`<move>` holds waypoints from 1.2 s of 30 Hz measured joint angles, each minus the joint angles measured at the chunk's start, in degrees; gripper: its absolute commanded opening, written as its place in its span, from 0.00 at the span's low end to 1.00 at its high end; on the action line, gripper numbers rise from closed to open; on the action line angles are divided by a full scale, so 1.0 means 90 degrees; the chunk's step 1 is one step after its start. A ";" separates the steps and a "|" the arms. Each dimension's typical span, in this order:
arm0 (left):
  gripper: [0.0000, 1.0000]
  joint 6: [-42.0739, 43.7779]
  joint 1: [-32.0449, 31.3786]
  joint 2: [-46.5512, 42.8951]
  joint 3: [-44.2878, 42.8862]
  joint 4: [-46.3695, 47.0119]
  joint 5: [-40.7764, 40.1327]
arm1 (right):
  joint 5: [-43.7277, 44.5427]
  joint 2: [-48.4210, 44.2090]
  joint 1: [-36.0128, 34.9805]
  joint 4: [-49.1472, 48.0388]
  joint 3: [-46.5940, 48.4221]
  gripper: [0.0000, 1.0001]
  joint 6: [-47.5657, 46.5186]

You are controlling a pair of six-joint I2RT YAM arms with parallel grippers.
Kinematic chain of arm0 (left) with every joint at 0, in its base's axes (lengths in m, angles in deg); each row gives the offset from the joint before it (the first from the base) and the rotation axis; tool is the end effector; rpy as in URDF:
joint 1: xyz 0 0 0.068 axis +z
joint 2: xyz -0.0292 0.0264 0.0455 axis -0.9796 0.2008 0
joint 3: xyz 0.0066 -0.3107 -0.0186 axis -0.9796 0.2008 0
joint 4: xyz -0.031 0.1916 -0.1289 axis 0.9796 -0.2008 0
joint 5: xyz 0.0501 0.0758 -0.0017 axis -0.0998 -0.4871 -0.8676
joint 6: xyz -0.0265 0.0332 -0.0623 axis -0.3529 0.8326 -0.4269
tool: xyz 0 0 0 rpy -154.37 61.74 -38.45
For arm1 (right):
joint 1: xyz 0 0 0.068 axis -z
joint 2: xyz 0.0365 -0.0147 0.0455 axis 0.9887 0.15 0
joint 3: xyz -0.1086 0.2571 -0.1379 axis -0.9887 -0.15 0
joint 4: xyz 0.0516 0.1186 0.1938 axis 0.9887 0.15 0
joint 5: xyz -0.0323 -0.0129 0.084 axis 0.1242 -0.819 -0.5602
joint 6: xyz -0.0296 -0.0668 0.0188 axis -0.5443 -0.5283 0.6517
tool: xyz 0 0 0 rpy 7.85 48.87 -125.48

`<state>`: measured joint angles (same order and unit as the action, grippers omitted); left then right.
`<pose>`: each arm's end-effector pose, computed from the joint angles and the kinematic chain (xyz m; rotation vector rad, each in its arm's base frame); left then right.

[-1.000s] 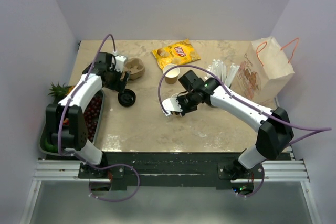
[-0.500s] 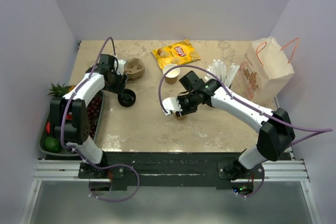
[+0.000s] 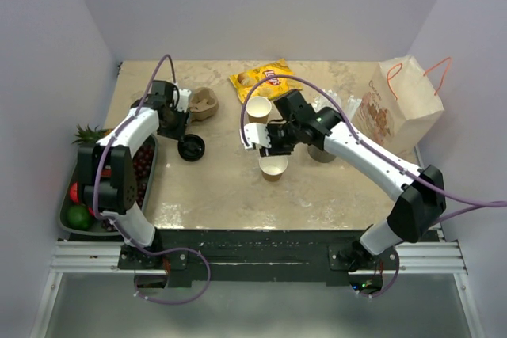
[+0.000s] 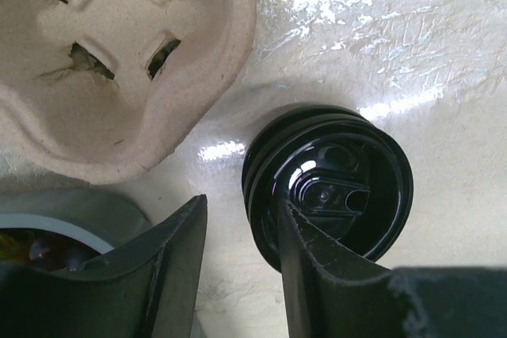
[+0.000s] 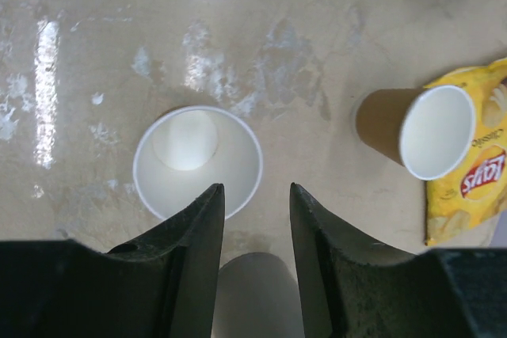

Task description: Pack the takeout coffee

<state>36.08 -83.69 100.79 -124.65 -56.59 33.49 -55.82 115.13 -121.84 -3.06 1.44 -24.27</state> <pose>0.3382 -0.0341 0.2481 0.2903 2.6457 -0.0535 0.2227 0.2155 0.3295 -1.9789 1.4913 0.2470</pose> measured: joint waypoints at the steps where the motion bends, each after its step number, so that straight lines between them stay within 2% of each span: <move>1: 0.44 0.0000 0.0000 0.0032 -0.0024 -0.0007 0.0000 | 0.0000 0.0000 0.0005 -0.0056 0.0124 0.42 0.0097; 5: 0.38 0.0005 0.0000 0.0219 -0.0175 -0.0034 0.0000 | 0.0002 0.0000 0.0010 -0.0197 0.0491 0.42 0.0338; 9: 0.25 0.0022 0.0000 0.0406 -0.0306 -0.0049 0.0012 | 0.0002 0.0000 0.0053 -0.0328 0.0663 0.42 0.0563; 14: 0.21 0.0056 0.0000 0.0442 -0.0391 -0.0121 0.0022 | 0.0007 0.0000 0.0194 -0.0493 0.0707 0.42 0.0838; 18: 0.12 0.0066 0.0000 0.0444 -0.0432 -0.0153 0.0034 | 0.0024 0.0000 0.0289 -0.0585 0.0707 0.42 0.0923; 23: 0.04 0.0100 0.0000 0.0444 -0.0478 -0.0216 0.0063 | 0.0029 0.0000 0.0325 -0.0663 0.0707 0.41 0.0967; 24: 0.00 0.0107 0.0000 0.0444 -0.0491 -0.0226 0.0068 | 0.0029 0.0000 0.0330 -0.0678 0.0707 0.41 0.0988; 30: 0.00 0.0165 0.0000 0.0401 -0.0537 -0.0308 0.0226 | 0.0024 0.0000 0.0415 -0.0814 0.0719 0.42 0.1341; 36: 0.00 0.0338 0.0000 -0.0073 -0.0627 -0.0510 0.0699 | -0.0180 0.0175 0.0857 -0.1001 0.1426 0.47 0.2613</move>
<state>39.12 -83.69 100.13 -130.29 -61.18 39.79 -57.43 116.70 -114.13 -12.07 14.27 -0.75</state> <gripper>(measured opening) 0.118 0.433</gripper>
